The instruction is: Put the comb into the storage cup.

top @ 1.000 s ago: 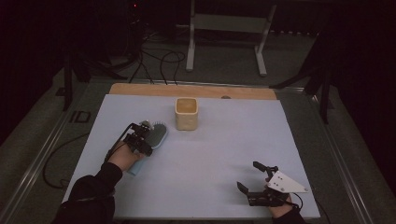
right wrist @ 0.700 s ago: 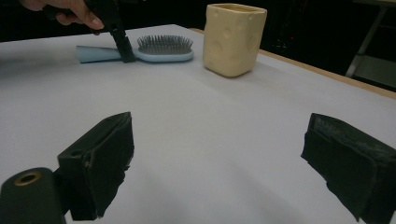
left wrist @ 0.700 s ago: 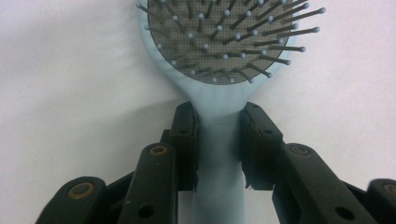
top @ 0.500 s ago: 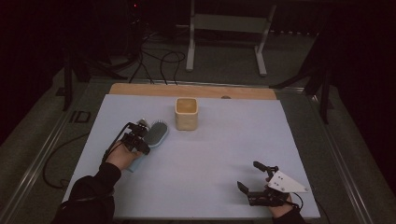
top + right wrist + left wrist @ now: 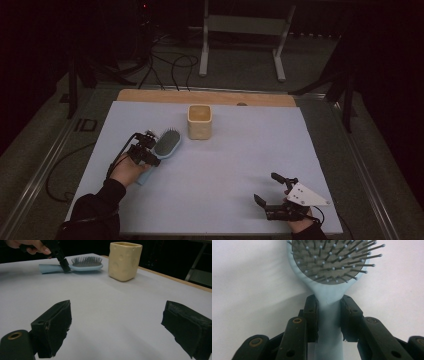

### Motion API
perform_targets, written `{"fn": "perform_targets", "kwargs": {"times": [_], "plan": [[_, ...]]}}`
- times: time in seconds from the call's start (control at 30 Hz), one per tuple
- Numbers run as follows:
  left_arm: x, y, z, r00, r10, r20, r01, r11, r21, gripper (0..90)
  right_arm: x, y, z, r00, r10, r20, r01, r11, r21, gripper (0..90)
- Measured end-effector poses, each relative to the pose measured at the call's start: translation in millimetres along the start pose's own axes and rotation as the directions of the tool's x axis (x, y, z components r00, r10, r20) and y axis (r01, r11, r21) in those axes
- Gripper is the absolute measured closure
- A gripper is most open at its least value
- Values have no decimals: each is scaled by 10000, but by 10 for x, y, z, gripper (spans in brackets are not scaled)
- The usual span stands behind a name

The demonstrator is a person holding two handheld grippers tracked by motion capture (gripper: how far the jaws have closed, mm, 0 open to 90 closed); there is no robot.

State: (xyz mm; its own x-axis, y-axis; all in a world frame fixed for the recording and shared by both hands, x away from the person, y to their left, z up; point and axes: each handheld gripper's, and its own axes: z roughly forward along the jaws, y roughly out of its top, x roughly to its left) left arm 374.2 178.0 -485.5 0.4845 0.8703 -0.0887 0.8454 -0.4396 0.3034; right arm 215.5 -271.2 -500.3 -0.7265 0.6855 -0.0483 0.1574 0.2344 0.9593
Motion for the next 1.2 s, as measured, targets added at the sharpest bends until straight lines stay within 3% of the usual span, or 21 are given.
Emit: {"fn": "perform_targets", "kwargs": {"times": [0.27, 0.37, 0.63, 1.2], "plan": [[26, 12, -152, 9999, -42, 160, 50, 9987, -501, 702, -3, 1, -2, 10000, -23, 5, 23, 10000, -12, 88], [43, 27, -246, 9998, -145, 167, 160, 9955, -936, 702, -7, -1, -1, 10000, -22, 1, 22, 10000, -24, 88], [14, 74, -359, 9998, 23, 180, -1, 9922, -1248, 702, -5, -1, -1, 10000, 27, 11, -27, 10000, -10, 88], [-32, 180, -675, 9994, 151, 325, -64, 9674, -2532, 702, -6, 2, -8, 10000, -22, 14, 22, 10000, -11, 88]]}}
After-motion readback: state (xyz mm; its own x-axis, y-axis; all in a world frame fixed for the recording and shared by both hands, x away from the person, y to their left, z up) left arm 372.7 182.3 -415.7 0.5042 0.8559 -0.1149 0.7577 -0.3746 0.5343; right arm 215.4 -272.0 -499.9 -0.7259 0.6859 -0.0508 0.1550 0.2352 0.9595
